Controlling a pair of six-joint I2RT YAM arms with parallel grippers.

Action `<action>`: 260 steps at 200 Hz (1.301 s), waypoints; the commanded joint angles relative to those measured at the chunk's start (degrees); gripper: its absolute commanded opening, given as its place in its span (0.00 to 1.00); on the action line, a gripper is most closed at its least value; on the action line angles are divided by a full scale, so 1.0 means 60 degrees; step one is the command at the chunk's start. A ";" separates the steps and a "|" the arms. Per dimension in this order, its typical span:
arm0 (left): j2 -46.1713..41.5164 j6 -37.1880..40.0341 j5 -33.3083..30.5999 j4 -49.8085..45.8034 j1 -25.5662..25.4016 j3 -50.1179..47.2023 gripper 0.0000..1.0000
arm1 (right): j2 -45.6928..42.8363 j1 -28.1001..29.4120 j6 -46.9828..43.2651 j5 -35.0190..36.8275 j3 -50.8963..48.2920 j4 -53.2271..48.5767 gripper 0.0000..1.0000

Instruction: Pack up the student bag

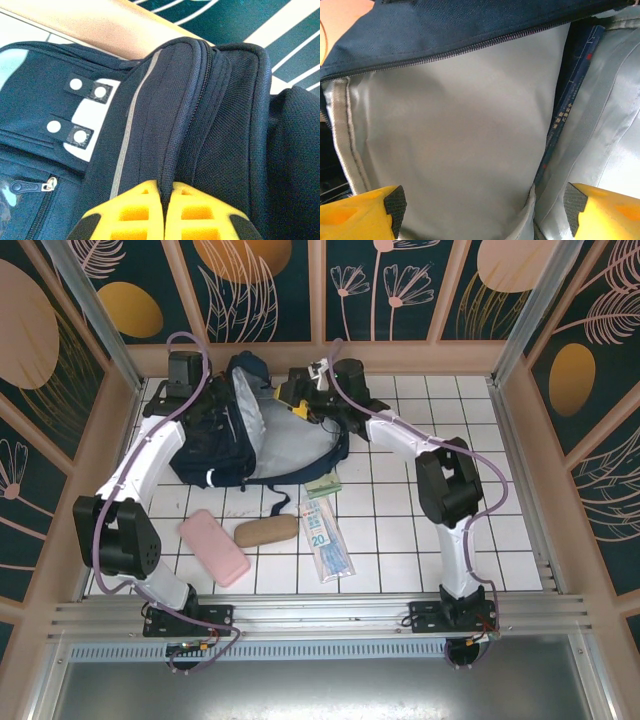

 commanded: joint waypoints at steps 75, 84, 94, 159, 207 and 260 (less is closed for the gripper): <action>-0.1450 -0.0239 -0.3834 0.0298 0.2075 -0.0634 0.00 | -0.3554 -0.1840 -0.0986 0.1187 -0.3434 0.0060 0.82; -0.1287 -0.0181 -0.3873 0.0259 0.2075 -0.0698 0.00 | -0.3601 -0.1996 -0.1112 0.1366 -0.3608 -0.0173 0.82; -0.1060 -0.0148 -0.3544 0.0234 0.2075 -0.0747 0.00 | -0.3544 -0.2100 -0.1282 0.1675 -0.3658 -0.0612 0.82; -0.0071 0.0101 -0.0611 0.0479 0.1135 -0.1230 0.40 | -0.1283 -0.2780 -0.0570 0.2077 -0.2456 -0.0640 0.73; -0.1129 -0.0169 -0.0864 -0.0108 0.0772 -0.1785 0.64 | 0.1790 -0.3323 -0.0032 0.2096 0.0792 -0.1249 0.70; -0.2733 -0.0572 0.0376 0.0085 0.0686 -0.3192 0.65 | 0.4680 -0.3306 0.0374 0.1805 0.4494 -0.2116 0.69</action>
